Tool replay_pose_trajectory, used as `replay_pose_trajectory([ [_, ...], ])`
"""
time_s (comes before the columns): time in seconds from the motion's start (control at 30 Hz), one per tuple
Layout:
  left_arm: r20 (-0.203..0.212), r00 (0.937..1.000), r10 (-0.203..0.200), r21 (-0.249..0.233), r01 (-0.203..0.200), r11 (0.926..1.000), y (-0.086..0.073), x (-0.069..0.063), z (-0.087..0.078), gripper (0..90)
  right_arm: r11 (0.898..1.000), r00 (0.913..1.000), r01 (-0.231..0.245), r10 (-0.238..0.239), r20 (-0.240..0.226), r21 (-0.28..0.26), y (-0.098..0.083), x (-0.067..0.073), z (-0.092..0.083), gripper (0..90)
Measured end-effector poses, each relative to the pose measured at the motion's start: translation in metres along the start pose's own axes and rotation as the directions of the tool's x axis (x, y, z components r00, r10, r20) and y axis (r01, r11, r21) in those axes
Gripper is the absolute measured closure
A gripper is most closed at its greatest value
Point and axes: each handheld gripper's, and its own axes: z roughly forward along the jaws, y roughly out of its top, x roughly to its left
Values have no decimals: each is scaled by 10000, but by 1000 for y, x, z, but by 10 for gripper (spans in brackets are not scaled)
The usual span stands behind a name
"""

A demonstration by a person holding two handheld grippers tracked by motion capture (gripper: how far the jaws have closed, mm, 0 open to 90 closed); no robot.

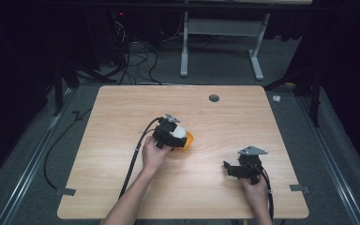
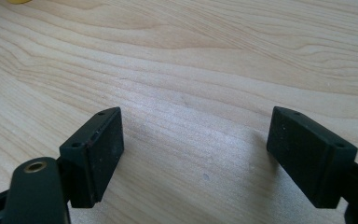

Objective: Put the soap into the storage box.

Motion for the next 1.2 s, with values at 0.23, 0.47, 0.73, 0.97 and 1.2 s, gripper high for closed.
replay_pose_trajectory([
  [0.23, -30, 10000, -65, 75, 65, 10000, -1, 0, 4, 239, 10000, 10000, -9, 9, -1, -1, 0, 0, 0, 196],
  [0.47, -149, 9999, -32, 138, 34, 9999, -1, 0, 6, 239, 10000, 10000, -11, 11, -5, -4, 0, 0, 0, 196],
  [0.73, -187, 9998, -19, 102, 20, 9999, -1, -1, 8, 238, 10000, 10000, 5, -5, -5, 2, 0, 0, 0, 196],
  [0.97, -197, 9998, -77, 102, 79, 9999, -3, -1, 11, 238, 10000, 10000, 15, -15, -8, -6, 0, 0, 0, 196],
  [1.2, -246, 9995, -191, 23, 192, 9998, -7, 2, 10, 237, 10000, 10000, 49, -49, -5, -9, 0, 0, 0, 196],
])
